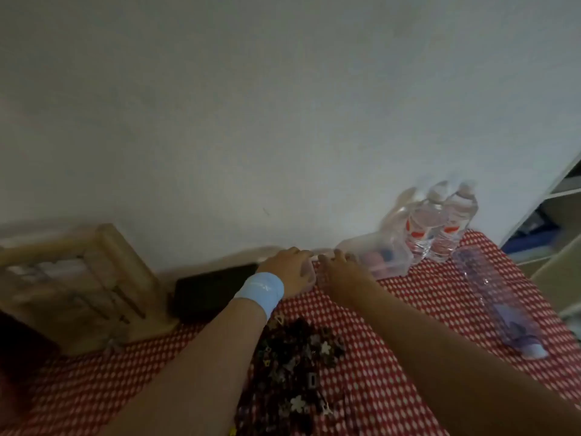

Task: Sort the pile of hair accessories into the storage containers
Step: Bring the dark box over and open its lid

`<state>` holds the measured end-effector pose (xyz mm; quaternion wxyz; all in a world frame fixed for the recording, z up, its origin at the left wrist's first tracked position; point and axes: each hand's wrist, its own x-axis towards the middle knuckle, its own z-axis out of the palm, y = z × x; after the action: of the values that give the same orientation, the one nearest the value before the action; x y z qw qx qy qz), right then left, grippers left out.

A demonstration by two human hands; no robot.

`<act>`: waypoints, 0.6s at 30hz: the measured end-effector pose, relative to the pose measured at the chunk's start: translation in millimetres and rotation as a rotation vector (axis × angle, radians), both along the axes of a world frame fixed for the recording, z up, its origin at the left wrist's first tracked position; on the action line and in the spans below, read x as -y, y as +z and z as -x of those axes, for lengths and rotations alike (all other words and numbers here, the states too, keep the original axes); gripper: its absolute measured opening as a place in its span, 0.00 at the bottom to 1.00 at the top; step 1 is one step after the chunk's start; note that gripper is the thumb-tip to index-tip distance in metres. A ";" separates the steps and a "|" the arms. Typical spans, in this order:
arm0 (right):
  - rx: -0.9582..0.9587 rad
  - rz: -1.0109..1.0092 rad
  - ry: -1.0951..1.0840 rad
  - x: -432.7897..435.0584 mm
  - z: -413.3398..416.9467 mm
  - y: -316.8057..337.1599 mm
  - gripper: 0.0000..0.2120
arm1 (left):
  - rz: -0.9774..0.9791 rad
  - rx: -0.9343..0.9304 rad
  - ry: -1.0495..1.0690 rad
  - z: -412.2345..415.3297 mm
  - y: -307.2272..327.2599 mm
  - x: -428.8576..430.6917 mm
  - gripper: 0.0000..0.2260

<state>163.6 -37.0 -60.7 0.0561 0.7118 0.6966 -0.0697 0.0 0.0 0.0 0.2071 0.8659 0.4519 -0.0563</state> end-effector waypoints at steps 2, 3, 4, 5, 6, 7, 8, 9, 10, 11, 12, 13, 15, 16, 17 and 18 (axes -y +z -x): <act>-0.036 -0.032 0.024 2.8 1.2 -0.7 0.23 | -0.042 -0.008 -0.017 -3.6 -9.7 -1.9 0.23; -0.053 -0.059 0.050 4.0 0.8 -2.0 0.23 | -0.079 -0.021 -0.032 -4.5 -17.3 -2.3 0.23; -0.056 -0.070 0.052 8.4 0.1 -1.9 0.24 | -0.103 -0.025 -0.039 -4.2 -24.6 -2.8 0.24; -0.083 -0.080 0.043 10.0 -0.3 -3.7 0.25 | -0.118 -0.014 -0.031 -4.3 -29.0 -4.3 0.24; -0.109 -0.088 0.024 14.2 -0.9 -3.5 0.26 | -0.127 0.010 -0.023 -4.2 -32.9 -5.8 0.25; -0.161 -0.093 -0.021 19.7 -1.4 -0.5 0.26 | -0.124 0.031 -0.015 -3.4 -33.9 -7.6 0.27; -0.222 -0.115 -0.055 22.7 -2.5 0.8 0.27 | -0.130 0.054 -0.029 -2.9 -33.9 -9.9 0.29; -0.265 -0.138 -0.084 29.0 -1.2 6.0 0.27 | -0.120 0.075 -0.040 -1.4 -33.0 -9.6 0.32; -0.283 -0.185 -0.086 32.4 -0.6 9.1 0.28 | -0.124 0.111 -0.058 -0.5 -32.8 -10.1 0.34; -0.285 -0.213 -0.081 35.7 -0.3 13.1 0.29 | -0.118 0.150 -0.063 0.6 -31.8 -9.1 0.36; -0.291 -0.252 -0.070 36.8 -0.9 16.0 0.29 | -0.115 0.193 -0.058 0.8 -31.3 -8.8 0.37; -0.302 -0.274 -0.065 37.2 -0.1 20.2 0.29 | -0.116 0.234 -0.042 0.5 -31.9 -8.0 0.38; -0.320 -0.337 -0.030 35.9 2.0 23.5 0.28 | -0.132 0.295 -0.004 -2.8 -37.2 -5.9 0.37; -0.330 -0.352 -0.007 33.6 2.9 23.3 0.27 | -0.139 0.316 0.014 -4.4 -38.6 -4.7 0.34; -0.337 -0.359 0.008 33.1 5.3 24.3 0.27 | -0.147 0.337 0.032 -6.0 -40.3 -4.3 0.31; -0.345 -0.378 0.025 32.0 6.6 22.5 0.28 | -0.146 0.367 0.044 -6.8 -41.6 -3.5 0.28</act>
<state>157.0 -68.9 -38.2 -0.1970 0.6786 0.7052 -0.0579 6.8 3.5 -41.6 0.2239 0.8642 0.4284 0.1399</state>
